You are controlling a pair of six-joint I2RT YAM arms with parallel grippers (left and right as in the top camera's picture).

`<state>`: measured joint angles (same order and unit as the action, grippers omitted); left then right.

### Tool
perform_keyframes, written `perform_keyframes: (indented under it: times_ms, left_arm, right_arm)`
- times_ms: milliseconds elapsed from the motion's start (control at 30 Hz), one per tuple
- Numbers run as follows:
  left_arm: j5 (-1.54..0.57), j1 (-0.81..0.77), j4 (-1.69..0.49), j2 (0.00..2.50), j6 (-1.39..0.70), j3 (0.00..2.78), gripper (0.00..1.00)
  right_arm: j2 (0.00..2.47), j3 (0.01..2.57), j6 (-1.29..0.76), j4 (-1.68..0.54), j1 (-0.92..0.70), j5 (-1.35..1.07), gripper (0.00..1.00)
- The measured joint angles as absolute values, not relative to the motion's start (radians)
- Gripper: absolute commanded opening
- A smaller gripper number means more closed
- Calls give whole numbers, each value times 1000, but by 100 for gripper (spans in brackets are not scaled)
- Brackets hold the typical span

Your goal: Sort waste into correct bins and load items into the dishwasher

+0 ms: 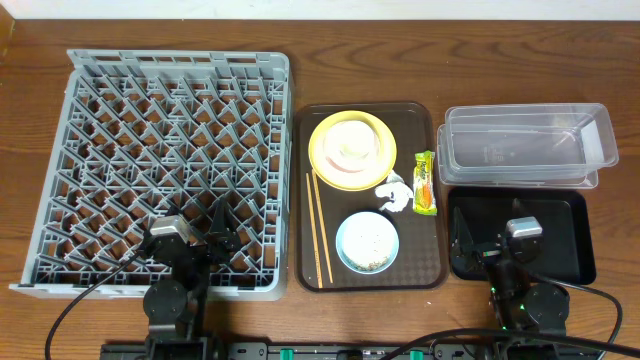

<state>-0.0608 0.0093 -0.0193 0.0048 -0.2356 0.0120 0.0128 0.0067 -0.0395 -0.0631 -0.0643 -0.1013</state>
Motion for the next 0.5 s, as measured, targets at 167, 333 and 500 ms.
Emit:
perform_keyframes:
  times_ms: [167, 333, 500]
  left_arm:
    - [-61, 9, -19, 5, -236, 12, 93]
    - [-61, 9, -19, 5, -235, 12, 94]
    - [-61, 9, -19, 5, -235, 12, 94]
  right_arm:
    - [13, 7, -39, -63, -64, -101, 99]
    - [13, 7, -39, -63, -64, -101, 99]
    - [13, 7, -39, -63, -64, -101, 99]
